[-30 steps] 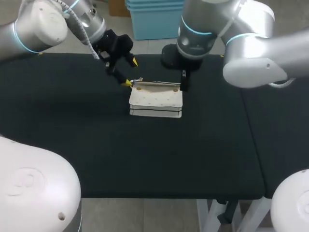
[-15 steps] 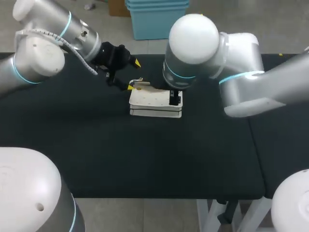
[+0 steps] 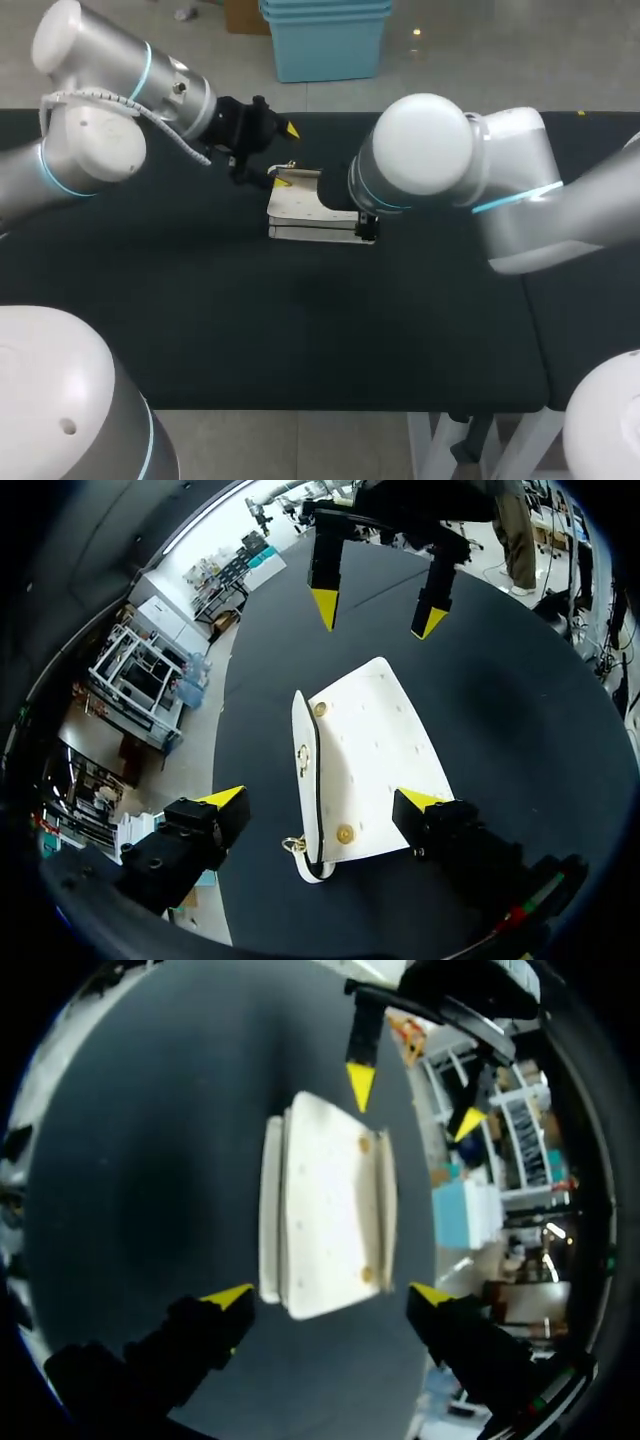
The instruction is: Pick up the bag, open it, inspect its contents, close it, and place it on the opposite side
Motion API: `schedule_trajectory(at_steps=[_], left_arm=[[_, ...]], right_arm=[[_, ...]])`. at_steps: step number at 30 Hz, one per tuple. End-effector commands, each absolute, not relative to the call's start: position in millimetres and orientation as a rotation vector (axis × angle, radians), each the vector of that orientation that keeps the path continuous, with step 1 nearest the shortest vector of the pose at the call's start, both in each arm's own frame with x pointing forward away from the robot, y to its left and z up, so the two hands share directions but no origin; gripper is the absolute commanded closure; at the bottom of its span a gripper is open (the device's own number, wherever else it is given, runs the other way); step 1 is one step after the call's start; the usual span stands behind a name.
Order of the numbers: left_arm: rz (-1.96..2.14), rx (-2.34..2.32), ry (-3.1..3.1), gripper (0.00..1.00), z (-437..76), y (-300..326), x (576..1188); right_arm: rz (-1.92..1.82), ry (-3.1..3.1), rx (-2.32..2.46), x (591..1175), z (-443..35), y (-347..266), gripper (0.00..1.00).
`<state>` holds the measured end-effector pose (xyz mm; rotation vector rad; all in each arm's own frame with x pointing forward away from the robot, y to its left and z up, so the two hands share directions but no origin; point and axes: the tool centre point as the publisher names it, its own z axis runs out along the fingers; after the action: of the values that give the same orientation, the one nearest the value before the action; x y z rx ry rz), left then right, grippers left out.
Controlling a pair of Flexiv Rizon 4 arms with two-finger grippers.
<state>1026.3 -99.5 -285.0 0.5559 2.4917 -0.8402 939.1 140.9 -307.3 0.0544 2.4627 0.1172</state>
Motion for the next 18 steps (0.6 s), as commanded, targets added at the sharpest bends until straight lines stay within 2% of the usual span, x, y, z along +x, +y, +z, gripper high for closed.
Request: schedule_trajectory(at_steps=[1,5,6,8,13,16,17,18], left_arm=[[-0.842,0.542,2.481,0.0,-289.5,-104.6,1028.2],[-0.865,0.534,2.47,0.0,-289.1,-107.6,1031.1],[-0.87,0.534,2.467,0.0,-289.0,-108.8,1031.7],[-0.878,0.542,2.463,0.0,-289.3,-110.7,1032.5],[-0.888,0.547,2.463,0.0,-291.5,-113.3,1035.1],[-0.892,0.549,2.465,0.0,-293.8,-113.8,1036.9],[-0.893,0.551,2.467,0.0,-294.5,-114.0,1037.4],[-0.894,0.552,2.468,0.0,-295.2,-114.1,1038.0]], right_arm=[[0.125,2.388,0.037,938.7,-320.9,143.8,0.0],[0.126,2.355,0.008,940.1,-330.0,148.5,0.02],[0.13,2.348,-0.001,940.3,-333.1,150.2,0.11],[0.12,2.346,-0.011,941.5,-339.2,152.3,0.13],[0.109,2.352,-0.007,943.5,-351.6,153.1,0.37],[0.105,2.358,0.001,946.3,-358.1,152.6,0.42],[0.104,2.359,0.002,947.7,-360.0,152.5,0.5],[0.105,2.359,0.006,949.2,-361.5,152.3,0.51]])
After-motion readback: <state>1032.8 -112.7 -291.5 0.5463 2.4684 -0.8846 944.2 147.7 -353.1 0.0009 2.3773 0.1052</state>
